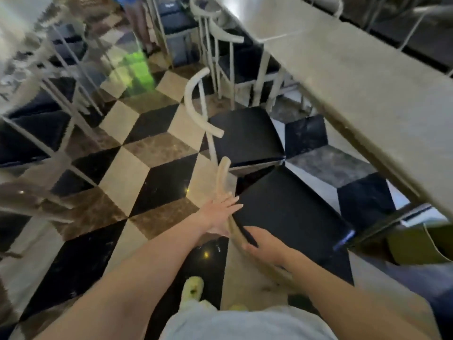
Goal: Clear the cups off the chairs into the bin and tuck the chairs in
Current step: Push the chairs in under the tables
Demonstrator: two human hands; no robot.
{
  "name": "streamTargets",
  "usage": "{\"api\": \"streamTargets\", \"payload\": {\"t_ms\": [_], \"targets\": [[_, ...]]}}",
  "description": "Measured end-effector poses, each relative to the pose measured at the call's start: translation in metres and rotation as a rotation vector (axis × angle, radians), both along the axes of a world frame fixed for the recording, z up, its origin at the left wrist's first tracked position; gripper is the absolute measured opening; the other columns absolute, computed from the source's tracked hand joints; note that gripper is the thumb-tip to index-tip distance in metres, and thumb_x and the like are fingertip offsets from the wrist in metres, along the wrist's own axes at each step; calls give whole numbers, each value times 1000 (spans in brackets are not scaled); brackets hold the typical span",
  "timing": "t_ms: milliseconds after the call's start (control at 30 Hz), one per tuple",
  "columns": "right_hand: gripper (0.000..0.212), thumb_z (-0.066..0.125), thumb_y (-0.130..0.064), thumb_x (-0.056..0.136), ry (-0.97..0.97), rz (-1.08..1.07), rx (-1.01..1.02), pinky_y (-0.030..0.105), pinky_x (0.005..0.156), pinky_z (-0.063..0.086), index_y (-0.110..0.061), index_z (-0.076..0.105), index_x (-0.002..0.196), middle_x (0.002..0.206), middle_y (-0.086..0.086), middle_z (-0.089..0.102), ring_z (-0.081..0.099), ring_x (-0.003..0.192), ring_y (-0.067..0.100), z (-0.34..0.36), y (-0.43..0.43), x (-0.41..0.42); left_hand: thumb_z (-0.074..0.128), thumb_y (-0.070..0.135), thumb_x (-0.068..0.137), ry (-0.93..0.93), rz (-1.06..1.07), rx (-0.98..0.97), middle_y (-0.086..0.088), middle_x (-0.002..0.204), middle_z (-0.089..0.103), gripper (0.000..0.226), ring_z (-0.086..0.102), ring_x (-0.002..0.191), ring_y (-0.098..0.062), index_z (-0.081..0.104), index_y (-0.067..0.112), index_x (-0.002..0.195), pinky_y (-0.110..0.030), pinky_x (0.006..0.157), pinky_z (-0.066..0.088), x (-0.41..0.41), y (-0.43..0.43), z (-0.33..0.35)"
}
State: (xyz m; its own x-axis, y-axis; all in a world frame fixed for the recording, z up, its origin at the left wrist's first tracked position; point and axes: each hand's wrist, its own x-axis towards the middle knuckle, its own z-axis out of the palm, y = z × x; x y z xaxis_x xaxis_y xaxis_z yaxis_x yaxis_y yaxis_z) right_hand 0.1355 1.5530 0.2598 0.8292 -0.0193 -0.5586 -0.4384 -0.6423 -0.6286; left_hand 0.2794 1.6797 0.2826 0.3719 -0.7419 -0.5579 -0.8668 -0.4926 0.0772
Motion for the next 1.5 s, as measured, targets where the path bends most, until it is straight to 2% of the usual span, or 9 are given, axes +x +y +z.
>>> {"api": "streamTargets", "payload": {"t_ms": [100, 233, 367, 467, 700, 800, 900, 1133, 1500], "targets": [[42, 44, -46, 95, 20, -194, 21, 26, 89, 44, -24, 50, 131, 125, -5, 58, 54, 101, 9, -14, 20, -10, 64, 41, 87, 123, -93, 12, 2, 161, 15, 81, 5, 150, -19, 18, 28, 152, -42, 120, 4, 12, -15, 3], [46, 41, -61, 90, 63, -387, -189, 31, 78, 52, -28, 54, 120, 106, -8, 63, 60, 88, 10, -26, 45, -12, 58, 44, 90, 259, -234, 123, 1, 153, 36, 68, 22, 146, -21, 29, 29, 149, -41, 120, 4, 31, -25, 2], [45, 43, -66, 86, 117, -489, -336, 30, 75, 53, -30, 59, 106, 92, -10, 63, 60, 80, 9, -23, 56, -7, 56, 53, 88, 252, -455, 106, 4, 132, 58, 56, 50, 124, -19, 48, 28, 138, -32, 104, 34, 48, -32, -10], [50, 41, -71, 83, 142, -528, -416, 33, 77, 54, -29, 61, 101, 89, -9, 65, 61, 78, 9, -22, 60, -8, 58, 47, 88, 288, -564, 11, 8, 117, 65, 41, 60, 109, -14, 58, 31, 126, -30, 95, 43, 60, -29, -20], [40, 52, -58, 87, 132, -634, -446, 31, 86, 52, -27, 63, 110, 98, -8, 67, 63, 86, 10, -16, 69, -14, 65, 30, 85, 336, -656, -200, 10, 109, 69, 32, 61, 103, -10, 65, 27, 117, -28, 93, 45, 90, -22, -31], [38, 58, -51, 87, 151, -686, -343, 33, 92, 52, -29, 62, 117, 103, -9, 68, 63, 92, 8, -15, 64, -25, 66, 33, 83, 292, -655, -178, 7, 105, 70, 29, 62, 101, -13, 67, 24, 111, -32, 91, 49, 102, -24, -33], [37, 59, -55, 83, 140, -703, -286, 30, 87, 53, -29, 66, 109, 94, -11, 68, 63, 83, 4, -16, 57, -37, 66, 38, 84, 249, -654, -148, 8, 107, 68, 32, 61, 103, -13, 66, 25, 113, -30, 91, 46, 111, -28, -35], [34, 66, -55, 79, 27, -757, -506, 32, 98, 39, -33, 66, 105, 103, -13, 65, 49, 94, 4, -30, 58, -66, 66, 37, 85, 182, -681, -93, 5, 111, 64, 36, 58, 105, -14, 60, 23, 118, -32, 96, 46, 109, -31, -41], [36, 65, -52, 80, -43, -748, -481, 30, 95, 32, -29, 66, 107, 101, -15, 58, 46, 94, 5, -33, 52, -75, 63, 41, 87, 95, -711, -83, 2, 113, 59, 41, 56, 103, -13, 55, 19, 120, -29, 94, 47, 106, -35, -49]]}}
